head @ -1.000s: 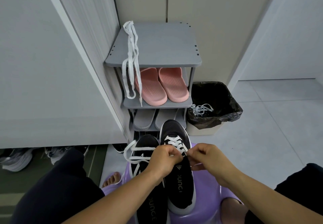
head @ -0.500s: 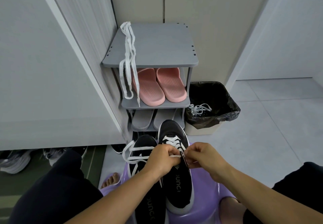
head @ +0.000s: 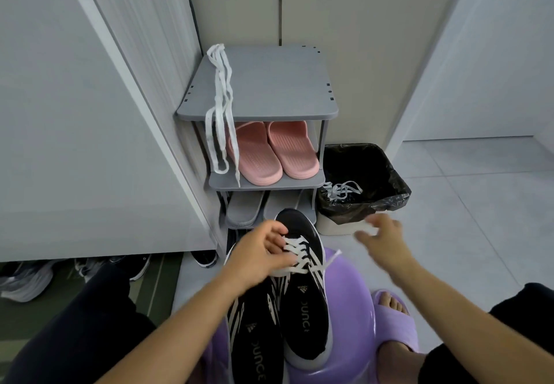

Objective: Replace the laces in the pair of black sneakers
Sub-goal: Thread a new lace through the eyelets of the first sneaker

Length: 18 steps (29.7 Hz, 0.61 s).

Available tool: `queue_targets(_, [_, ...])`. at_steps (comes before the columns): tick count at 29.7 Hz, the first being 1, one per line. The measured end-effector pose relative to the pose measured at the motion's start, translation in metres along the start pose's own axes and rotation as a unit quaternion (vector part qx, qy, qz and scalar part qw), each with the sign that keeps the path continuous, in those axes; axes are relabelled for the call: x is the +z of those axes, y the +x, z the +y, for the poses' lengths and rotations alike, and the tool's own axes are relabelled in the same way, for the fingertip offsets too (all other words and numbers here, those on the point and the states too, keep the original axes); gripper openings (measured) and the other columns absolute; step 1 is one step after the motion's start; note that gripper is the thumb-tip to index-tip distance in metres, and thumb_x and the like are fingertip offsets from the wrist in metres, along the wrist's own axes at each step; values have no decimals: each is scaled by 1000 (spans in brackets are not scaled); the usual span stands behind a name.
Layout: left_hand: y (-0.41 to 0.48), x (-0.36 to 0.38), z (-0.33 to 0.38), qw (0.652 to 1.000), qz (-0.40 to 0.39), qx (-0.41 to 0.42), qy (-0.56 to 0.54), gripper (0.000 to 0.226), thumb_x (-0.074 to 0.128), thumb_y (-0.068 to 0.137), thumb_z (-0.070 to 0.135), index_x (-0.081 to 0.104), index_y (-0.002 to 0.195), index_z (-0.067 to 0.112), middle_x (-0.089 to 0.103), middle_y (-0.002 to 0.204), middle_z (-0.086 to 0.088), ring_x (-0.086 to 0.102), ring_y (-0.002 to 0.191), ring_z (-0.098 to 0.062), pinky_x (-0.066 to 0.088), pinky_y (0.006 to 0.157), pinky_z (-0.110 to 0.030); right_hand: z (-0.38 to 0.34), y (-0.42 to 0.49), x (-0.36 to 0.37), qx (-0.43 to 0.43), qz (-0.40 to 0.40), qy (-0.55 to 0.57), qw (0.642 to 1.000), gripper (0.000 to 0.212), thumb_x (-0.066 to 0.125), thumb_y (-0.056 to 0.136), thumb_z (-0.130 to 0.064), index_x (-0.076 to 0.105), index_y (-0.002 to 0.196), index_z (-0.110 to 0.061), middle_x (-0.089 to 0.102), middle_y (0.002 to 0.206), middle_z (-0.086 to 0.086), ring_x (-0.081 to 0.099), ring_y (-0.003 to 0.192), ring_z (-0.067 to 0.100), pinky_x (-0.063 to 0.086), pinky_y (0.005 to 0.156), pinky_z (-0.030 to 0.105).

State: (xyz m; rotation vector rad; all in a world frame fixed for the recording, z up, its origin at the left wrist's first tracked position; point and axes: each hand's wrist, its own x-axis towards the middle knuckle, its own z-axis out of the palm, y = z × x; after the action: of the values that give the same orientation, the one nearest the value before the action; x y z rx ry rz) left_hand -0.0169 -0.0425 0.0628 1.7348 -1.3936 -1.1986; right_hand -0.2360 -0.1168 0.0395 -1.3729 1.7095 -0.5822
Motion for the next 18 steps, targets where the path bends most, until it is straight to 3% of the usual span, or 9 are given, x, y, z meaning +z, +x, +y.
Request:
queue_targets(2, [6,-19,0,999,38,-19,5,23,66,83,8,58,100,20,61,100,0,56,84,-10,46,79,-17,-7,-20,21,-127,-138,-68,980,15,59,88,-10,59,94,-24,51,101,-1,54,69,13,44,66,21])
queue_targets(4, [10,-29,-6,995,59,-42,68,19,55,89,5,57,99,20,61,104,1,57,93,-11,45,85,-20,-11,-33,29,-177,-252,-101,946,19,59,88,-14,55,83,-32,55,91,-10,53,65,5,43,62,13])
queue_targets(7, [12,-28,-15,993,30,-74,83,24,44,94,4,58,107,19,62,109,4,57,104,-11,41,89,-22,-11,-33,26,-188,-298,-146,924,12,61,87,-17,55,84,-27,52,78,-12,47,64,1,39,62,9])
queue_targets(10, [12,-23,-16,991,0,-81,102,26,42,96,9,56,117,15,64,114,4,56,106,-9,40,92,-22,-8,-19,14,-233,-229,-267,906,6,58,88,-15,62,86,-20,53,82,-8,54,78,10,39,68,17])
queue_targets(12, [13,-24,-17,990,8,-82,111,25,43,97,13,56,118,15,64,114,2,57,105,-10,42,94,-25,-7,-5,-8,-182,-79,-415,888,14,51,89,-15,63,95,-19,58,99,-1,59,95,22,41,73,25])
queue_targets(14, [12,-26,-17,992,14,-94,88,23,41,98,14,56,116,14,64,111,-1,60,99,-11,45,86,-24,0,5,-33,-95,7,-551,829,25,44,90,-11,60,107,-21,58,113,0,59,105,24,43,76,27])
queue_targets(15, [11,-26,-17,992,14,-101,77,23,40,98,15,56,115,14,64,110,-2,61,95,-11,45,81,-21,4,7,-39,-73,9,-587,806,30,43,90,-10,57,114,-21,56,119,0,58,108,24,45,79,28])
queue_targets(16, [11,-27,-17,992,11,-106,72,22,40,99,16,56,113,15,64,109,-2,61,94,-12,44,78,-19,5,7,-41,-74,-11,-583,809,34,43,91,-11,54,121,-22,52,124,0,57,110,23,45,82,28])
queue_targets(18, [9,-27,-17,991,2,-114,63,18,42,98,22,57,108,17,65,105,-2,62,92,-12,45,78,-21,5,4,-27,-149,-114,-471,862,38,49,91,-16,49,129,-22,45,130,-4,58,102,17,44,88,24])
